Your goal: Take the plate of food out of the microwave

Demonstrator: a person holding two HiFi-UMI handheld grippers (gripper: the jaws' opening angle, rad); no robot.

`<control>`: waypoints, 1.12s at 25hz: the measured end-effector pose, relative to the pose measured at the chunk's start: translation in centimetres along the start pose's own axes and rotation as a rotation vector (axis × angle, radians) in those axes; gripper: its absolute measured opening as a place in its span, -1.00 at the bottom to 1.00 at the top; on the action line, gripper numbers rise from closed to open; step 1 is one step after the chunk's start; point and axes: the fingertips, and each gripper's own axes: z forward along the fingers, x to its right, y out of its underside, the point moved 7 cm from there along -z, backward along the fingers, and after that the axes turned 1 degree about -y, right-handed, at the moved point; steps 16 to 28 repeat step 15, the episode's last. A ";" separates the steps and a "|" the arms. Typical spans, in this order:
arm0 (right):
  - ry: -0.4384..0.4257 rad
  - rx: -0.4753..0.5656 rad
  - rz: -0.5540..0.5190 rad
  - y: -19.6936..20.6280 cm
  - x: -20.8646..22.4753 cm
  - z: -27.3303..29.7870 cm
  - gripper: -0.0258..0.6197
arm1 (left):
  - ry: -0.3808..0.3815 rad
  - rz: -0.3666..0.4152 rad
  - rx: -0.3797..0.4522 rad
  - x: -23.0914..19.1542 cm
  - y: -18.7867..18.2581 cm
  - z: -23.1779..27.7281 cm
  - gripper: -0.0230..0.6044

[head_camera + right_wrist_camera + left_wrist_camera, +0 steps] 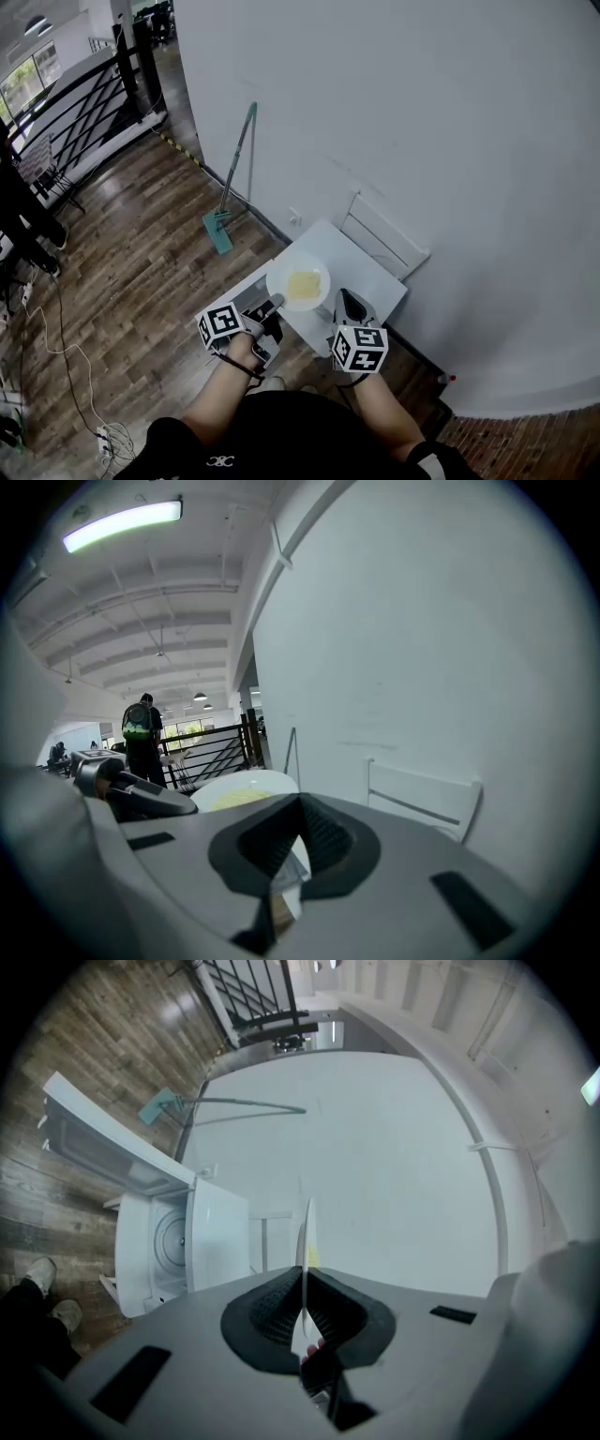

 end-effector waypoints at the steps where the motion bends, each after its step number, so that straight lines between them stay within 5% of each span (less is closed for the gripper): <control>1: 0.004 0.007 0.003 -0.1 0.2 -0.1 -0.88 | 0.002 0.009 -0.001 0.4 -0.1 0.1 -0.88; 28: 0.023 0.036 0.009 -0.7 0.3 -0.2 -0.88 | 0.002 0.023 -0.010 1.6 -0.1 0.0 -0.88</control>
